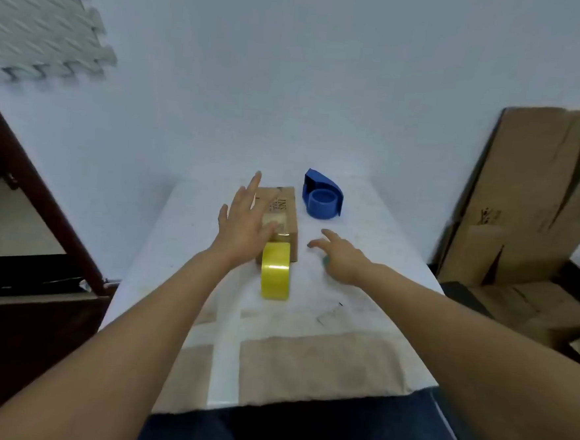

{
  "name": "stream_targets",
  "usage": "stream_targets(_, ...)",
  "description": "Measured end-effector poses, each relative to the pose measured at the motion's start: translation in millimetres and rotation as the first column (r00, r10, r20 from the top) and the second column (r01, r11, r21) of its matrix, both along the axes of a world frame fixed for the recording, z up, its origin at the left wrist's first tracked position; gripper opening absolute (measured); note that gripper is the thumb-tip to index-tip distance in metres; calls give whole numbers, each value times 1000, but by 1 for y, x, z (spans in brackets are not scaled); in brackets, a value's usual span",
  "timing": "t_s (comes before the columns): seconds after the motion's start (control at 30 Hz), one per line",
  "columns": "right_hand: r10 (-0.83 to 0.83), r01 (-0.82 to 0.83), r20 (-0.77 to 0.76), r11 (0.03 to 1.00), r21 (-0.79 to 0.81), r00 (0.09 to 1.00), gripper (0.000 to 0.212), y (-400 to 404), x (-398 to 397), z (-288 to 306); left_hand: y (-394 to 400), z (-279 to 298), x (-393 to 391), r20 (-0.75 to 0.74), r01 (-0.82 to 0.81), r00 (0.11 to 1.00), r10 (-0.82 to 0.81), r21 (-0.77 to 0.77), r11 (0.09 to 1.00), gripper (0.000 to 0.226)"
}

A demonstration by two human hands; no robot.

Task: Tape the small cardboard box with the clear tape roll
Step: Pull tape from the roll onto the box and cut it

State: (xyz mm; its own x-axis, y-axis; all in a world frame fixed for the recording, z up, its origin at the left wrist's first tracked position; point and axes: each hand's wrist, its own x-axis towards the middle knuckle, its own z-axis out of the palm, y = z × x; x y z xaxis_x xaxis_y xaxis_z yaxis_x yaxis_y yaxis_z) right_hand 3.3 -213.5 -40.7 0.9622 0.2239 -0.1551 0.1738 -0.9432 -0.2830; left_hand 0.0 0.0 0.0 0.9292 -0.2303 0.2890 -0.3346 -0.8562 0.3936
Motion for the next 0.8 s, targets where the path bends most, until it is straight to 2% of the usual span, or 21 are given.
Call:
stream_targets(0.07, 40, -44, -125, 998, -32, 991, 70, -6, -8, -3, 3, -2, -9, -8, -18, 1000, 18, -78, 997, 56)
stream_targets(0.1, 53, -63, -137, 996, -70, 989, 71, -9, -11, -7, 5, -7, -11, -6, -18, 1000, 18, -105, 994, 56)
stream_targets(0.2, 39, -46, -71, 994, -95, 997, 66, -15, -15, -14, 9, -18, -20, -36, -21, 999, 11, -288, 957, 51)
stream_targets(0.3, 9, -8, 44, 1000, -21, 999, 45, -22, -16, -22, 7, -23, -27, -128, -94, 991, 37, -473, 876, 44)
stream_targets(0.47, -102, 72, 141, 977, 202, 985, 21, -35, -23, -29, 8, -34, -27, -193, -145, 980, 49, -521, 841, 36)
stream_targets(0.57, -203, 136, 166, 929, 345, 965, 19, -30, -27, -24, 12, -33, -20, -123, -133, 989, 79, -534, 835, 31)
stream_targets(0.63, -281, 182, 138, 853, 489, 950, 20, -21, -26, -18, 15, -30, -14, -49, -74, 997, 57, -519, 852, 31)
stream_targets(0.7, -346, 212, 78, 722, 659, 935, 18, -9, -23, -9, 19, -24, -7, 6, 10, 1000, -8, -470, 883, 31)
stream_targets(0.8, -422, 219, 30, 529, 820, 906, 18, 11, -20, 1, 28, -20, 10, 62, 190, 982, -179, -285, 940, 45)
